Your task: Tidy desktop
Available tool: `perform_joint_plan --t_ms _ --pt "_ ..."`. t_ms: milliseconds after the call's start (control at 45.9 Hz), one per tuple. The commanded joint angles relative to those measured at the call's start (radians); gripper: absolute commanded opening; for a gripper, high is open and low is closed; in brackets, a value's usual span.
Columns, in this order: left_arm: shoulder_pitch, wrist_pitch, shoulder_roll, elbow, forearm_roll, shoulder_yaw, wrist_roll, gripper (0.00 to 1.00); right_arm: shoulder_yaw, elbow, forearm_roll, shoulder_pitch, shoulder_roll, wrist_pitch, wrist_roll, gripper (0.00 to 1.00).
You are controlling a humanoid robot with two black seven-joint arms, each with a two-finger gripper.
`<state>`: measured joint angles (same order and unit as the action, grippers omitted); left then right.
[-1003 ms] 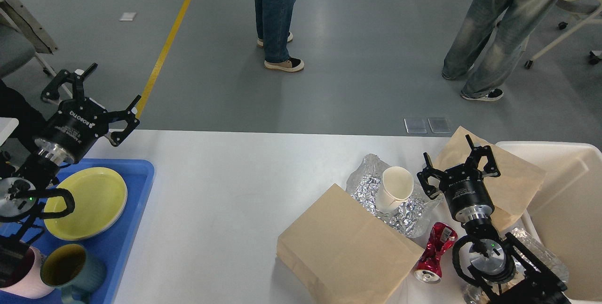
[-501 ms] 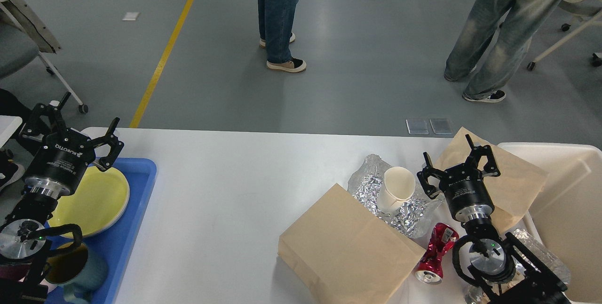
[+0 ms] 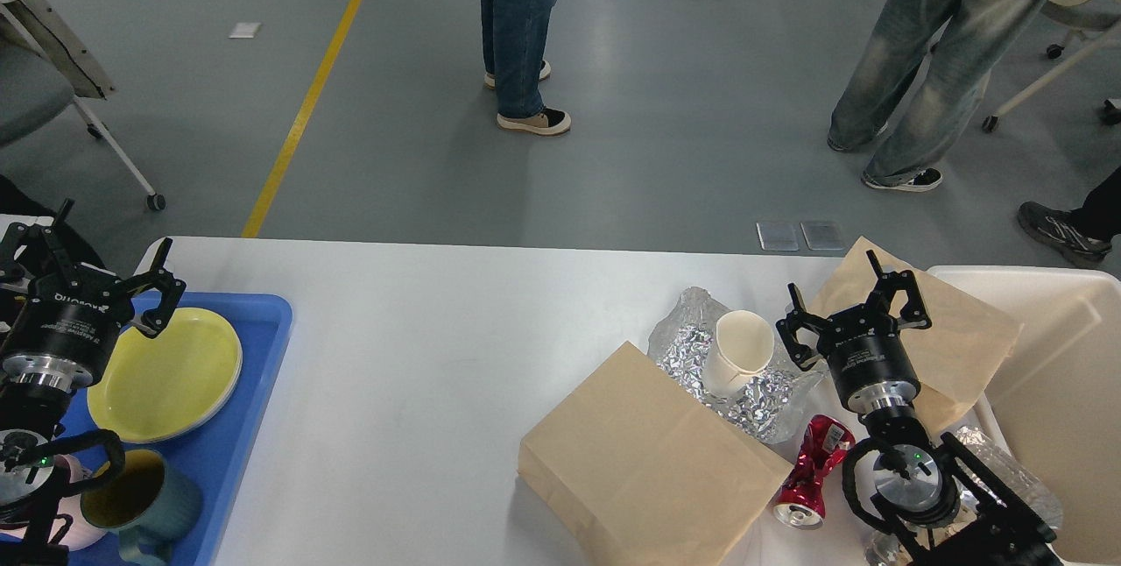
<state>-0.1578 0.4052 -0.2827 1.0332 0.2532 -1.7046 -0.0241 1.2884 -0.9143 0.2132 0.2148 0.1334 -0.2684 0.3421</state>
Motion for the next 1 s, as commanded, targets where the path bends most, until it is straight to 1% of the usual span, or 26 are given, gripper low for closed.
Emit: perform_joint_plan --t_ms 0,87,174,240,392,654,763,894,981 --pt "0.0 -0.011 0.037 -0.005 0.009 0.016 0.004 0.96 0.0 0.0 0.0 0.0 0.0 0.0 0.0 1.0" --pt "-0.003 -0.016 0.069 -0.004 0.015 0.016 0.015 0.96 0.0 0.0 0.0 0.0 0.0 0.0 0.0 1.0" --pt "-0.009 -0.014 0.059 -0.005 0.011 0.016 0.047 0.96 0.0 0.0 0.0 0.0 0.0 0.0 0.0 1.0" --pt "-0.006 0.001 0.051 -0.007 0.012 0.016 0.061 0.96 0.0 0.0 0.0 0.0 0.0 0.0 0.0 1.0" --pt "0.001 0.049 0.046 -0.007 0.006 0.011 0.062 0.96 0.0 0.0 0.0 0.0 0.0 0.0 0.0 1.0" --pt "0.0 0.055 0.045 -0.007 -0.008 0.0 0.053 0.96 0.0 0.002 0.0 0.0 0.0 0.0 0.0 1.0" --pt "-0.002 0.058 0.057 -0.005 -0.011 0.0 0.061 0.96 0.0 0.002 0.0 0.0 0.0 0.0 0.0 1.0" --pt "-0.006 0.099 0.057 -0.004 -0.012 0.01 0.053 0.96 -0.001 0.002 0.0 0.0 0.0 0.0 0.0 1.0" --pt "-0.019 0.099 0.066 -0.004 -0.012 0.003 0.055 0.96 -0.001 0.002 0.0 0.0 0.0 0.0 0.0 1.0"
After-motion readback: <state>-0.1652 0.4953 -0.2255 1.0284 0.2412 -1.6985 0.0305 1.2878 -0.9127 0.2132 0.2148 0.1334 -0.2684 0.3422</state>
